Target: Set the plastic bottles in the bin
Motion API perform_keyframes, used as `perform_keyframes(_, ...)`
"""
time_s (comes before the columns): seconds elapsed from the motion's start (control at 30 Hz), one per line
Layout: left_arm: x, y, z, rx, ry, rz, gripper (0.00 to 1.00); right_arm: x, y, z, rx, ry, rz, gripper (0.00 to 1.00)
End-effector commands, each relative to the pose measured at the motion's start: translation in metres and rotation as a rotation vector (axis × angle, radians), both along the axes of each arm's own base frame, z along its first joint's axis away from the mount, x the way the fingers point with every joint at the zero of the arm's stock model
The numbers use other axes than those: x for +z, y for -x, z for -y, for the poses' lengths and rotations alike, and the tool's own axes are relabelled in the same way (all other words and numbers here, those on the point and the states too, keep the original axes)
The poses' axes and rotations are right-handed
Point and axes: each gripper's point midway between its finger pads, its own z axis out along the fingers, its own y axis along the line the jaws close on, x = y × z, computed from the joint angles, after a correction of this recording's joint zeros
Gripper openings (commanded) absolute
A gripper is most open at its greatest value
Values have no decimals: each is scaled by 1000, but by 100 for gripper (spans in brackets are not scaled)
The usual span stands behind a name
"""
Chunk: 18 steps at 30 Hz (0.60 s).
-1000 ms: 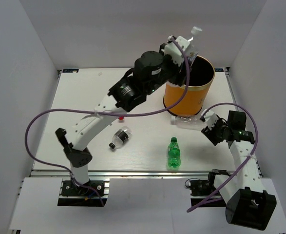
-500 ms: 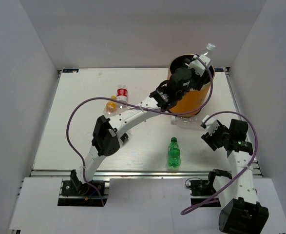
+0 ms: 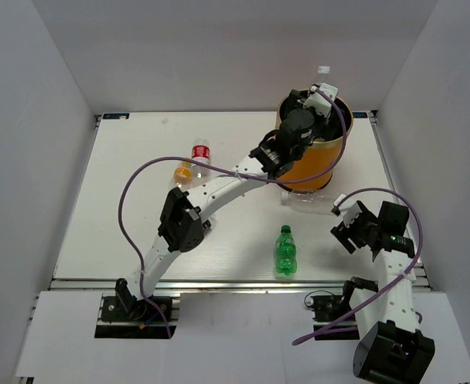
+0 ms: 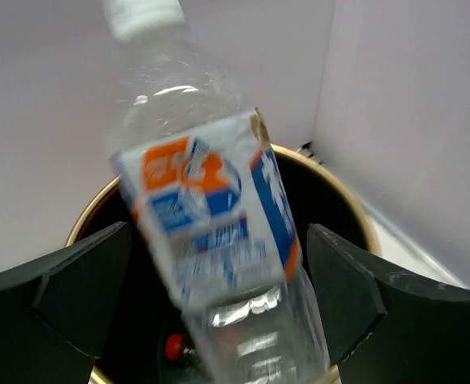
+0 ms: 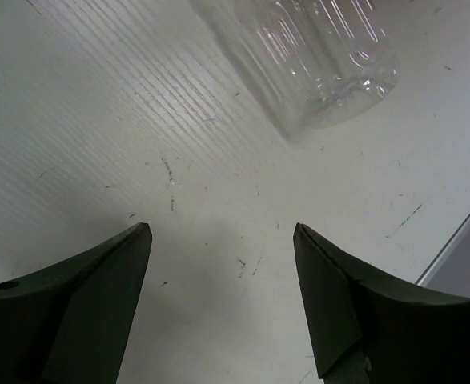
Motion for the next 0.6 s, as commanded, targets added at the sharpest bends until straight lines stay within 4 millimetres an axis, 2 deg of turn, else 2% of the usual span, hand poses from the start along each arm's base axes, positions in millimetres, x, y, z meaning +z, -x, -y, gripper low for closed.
perform_keyframes(0.0, 26, 2, -29, 73, 8, -5, 100, 17, -12, 3, 18, 9, 73, 78)
perform_keyframes(0.07, 38, 12, -42, 73, -3, -13, 100, 28, -20, 7, 23, 25, 111, 78)
perform_keyframes(0.1, 33, 16, -51, 83, -18, -39, 100, 31, -24, 13, 19, 43, 130, 78)
perform_keyframes(0.13, 63, 29, -70, 90, 28, -39, 100, 36, -29, 16, 26, 62, 155, 78)
perform_keyframes(0.17, 61, 38, -81, 90, 2, -71, 100, 39, -35, 20, 29, 73, 177, 78)
perform_keyframes(0.2, 41, 44, -90, 92, -44, -111, 100, 41, -39, 20, 74, 86, 194, 76)
perform_keyframes(0.23, 65, 61, -110, 81, -8, -109, 100, 41, -40, 16, 141, 97, 202, 76)
perform_keyframes(0.27, 31, 73, -118, 77, -89, -181, 100, 36, -40, 18, 183, 115, 192, 75)
perform_keyframes(0.33, 15, 93, -135, 55, -96, -255, 100, 43, -47, 12, 288, 115, 236, 74)
perform_keyframes(0.37, -23, 105, -143, 31, -160, -321, 100, 40, -40, 7, 322, 91, 206, 74)
perform_keyframes(0.4, -9, 123, -161, 7, -131, -319, 100, 33, -42, 8, 430, 147, 223, 74)
perform_keyframes(0.43, -21, 136, -168, -30, -144, -347, 100, 31, -33, -4, 485, 94, 215, 74)
perform_keyframes(0.47, -57, 148, -180, -32, -188, -405, 100, 28, -32, -8, 610, 134, 230, 74)
perform_keyframes(0.5, -65, 156, -192, -30, -199, -413, 100, 28, -31, -12, 649, 120, 239, 74)
perform_keyframes(0.53, -54, 168, -209, -33, -161, -398, 100, 28, -24, -20, 681, 82, 230, 74)
perform_keyframes(0.57, -80, 174, -222, -13, -205, -425, 100, 34, -29, -21, 713, 97, 259, 78)
